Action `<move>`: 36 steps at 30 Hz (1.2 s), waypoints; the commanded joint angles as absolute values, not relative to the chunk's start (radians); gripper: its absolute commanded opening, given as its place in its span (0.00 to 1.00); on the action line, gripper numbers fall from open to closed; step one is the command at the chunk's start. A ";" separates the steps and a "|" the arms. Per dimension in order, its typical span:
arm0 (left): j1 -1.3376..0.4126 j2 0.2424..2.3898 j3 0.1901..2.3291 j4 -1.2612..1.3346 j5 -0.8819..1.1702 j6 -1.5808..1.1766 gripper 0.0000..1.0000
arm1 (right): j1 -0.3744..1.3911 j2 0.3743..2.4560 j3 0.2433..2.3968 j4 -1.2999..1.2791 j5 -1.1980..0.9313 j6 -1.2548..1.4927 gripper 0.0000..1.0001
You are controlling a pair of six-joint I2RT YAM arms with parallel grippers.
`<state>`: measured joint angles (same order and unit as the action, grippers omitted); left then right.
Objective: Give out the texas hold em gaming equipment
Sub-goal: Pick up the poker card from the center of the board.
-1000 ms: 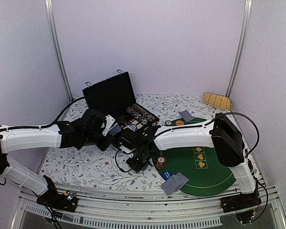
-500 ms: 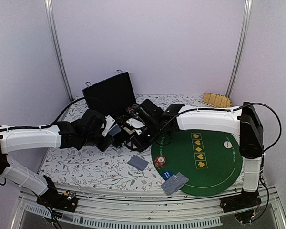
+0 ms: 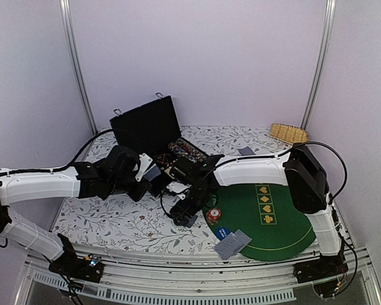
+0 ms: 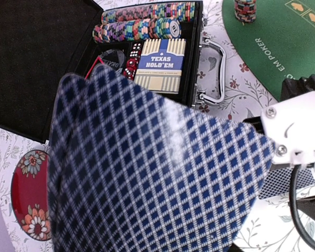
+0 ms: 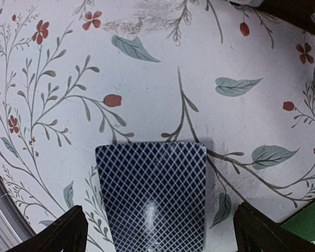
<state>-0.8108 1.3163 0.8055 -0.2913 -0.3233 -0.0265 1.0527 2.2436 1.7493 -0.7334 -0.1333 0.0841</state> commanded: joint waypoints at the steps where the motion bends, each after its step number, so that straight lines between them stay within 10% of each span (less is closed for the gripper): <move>1: -0.801 1.299 0.795 -0.264 -0.313 -0.017 0.45 | 1.052 2.261 1.779 -0.759 -0.126 0.043 0.99; 13: -0.801 1.295 0.795 -0.263 -0.312 -0.013 0.44 | 1.115 2.334 1.811 -0.845 0.055 0.014 0.92; 20: -0.802 1.295 0.796 -0.266 -0.316 -0.012 0.44 | 1.114 2.322 1.789 -0.805 -0.068 0.011 0.61; 36: -0.801 1.289 0.795 -0.264 -0.321 -0.011 0.44 | 1.064 2.176 1.758 -0.741 -0.176 0.023 0.40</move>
